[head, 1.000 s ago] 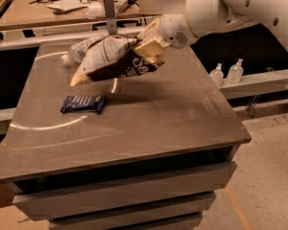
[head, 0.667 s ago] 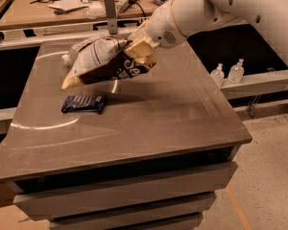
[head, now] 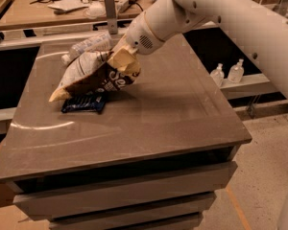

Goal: Move brown chip bag near rxbar blueberry

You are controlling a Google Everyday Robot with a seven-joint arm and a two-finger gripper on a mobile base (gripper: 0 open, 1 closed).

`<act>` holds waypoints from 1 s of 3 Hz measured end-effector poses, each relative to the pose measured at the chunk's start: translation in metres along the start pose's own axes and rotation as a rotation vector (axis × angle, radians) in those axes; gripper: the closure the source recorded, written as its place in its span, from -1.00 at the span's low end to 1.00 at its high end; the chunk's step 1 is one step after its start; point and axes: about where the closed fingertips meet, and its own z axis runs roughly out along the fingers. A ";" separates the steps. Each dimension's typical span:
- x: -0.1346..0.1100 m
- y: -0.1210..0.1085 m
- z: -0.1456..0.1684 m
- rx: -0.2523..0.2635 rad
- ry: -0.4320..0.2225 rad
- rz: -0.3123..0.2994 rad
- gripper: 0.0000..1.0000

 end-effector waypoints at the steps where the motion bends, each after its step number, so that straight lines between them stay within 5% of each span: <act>1: 0.001 -0.004 0.011 -0.019 0.011 0.101 -0.58; 2: 0.005 -0.010 0.016 -0.008 0.002 0.170 -0.98; 3: 0.015 -0.014 0.007 0.017 -0.016 0.195 -1.00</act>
Offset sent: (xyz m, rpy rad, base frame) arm 0.0241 0.0012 -0.0187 0.0637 0.1743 -0.1876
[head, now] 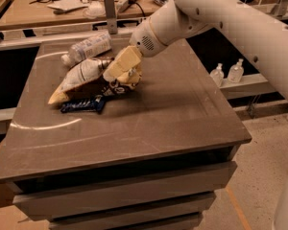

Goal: Move brown chip bag near rxbar blueberry

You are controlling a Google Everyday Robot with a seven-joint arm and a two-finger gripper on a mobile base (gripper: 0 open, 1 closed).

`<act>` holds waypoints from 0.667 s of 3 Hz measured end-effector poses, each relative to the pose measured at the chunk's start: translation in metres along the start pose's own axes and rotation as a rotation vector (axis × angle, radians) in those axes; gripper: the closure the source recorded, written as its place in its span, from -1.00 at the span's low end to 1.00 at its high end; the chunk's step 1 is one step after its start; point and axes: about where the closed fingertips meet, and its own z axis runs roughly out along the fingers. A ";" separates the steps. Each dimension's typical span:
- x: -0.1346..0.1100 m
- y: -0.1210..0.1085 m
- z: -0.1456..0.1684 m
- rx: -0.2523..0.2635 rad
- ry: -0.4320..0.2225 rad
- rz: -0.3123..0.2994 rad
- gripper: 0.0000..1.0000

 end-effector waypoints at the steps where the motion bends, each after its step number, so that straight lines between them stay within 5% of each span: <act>1: 0.017 -0.011 -0.021 0.052 -0.038 0.032 -1.00; 2: 0.054 -0.038 -0.070 0.185 -0.153 0.086 -1.00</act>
Offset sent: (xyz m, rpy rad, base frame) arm 0.0250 -0.2359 0.0187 0.2811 -0.2733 -0.4703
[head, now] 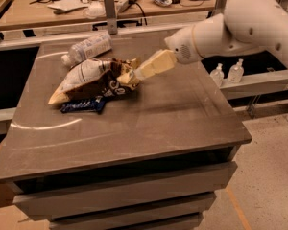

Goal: Move brown chip bag near rxbar blueberry

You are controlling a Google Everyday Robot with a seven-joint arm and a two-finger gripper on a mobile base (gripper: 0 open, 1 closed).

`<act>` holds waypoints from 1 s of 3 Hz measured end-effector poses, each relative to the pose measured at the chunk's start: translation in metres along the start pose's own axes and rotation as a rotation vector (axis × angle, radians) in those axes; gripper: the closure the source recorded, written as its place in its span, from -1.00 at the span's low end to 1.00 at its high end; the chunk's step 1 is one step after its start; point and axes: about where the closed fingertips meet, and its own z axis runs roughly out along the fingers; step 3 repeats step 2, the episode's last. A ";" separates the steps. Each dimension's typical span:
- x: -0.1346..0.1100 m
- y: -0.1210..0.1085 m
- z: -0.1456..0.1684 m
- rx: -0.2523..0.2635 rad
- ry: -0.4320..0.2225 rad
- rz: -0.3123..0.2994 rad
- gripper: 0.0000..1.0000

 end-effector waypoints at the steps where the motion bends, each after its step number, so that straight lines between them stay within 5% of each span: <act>1: 0.023 -0.041 -0.056 0.165 -0.126 0.030 -1.00; 2: 0.031 -0.053 -0.078 0.219 -0.134 0.038 -1.00; 3: 0.031 -0.053 -0.078 0.219 -0.134 0.038 -1.00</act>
Offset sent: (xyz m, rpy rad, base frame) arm 0.0056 -0.0544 0.0070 0.0638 -0.0880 -0.1197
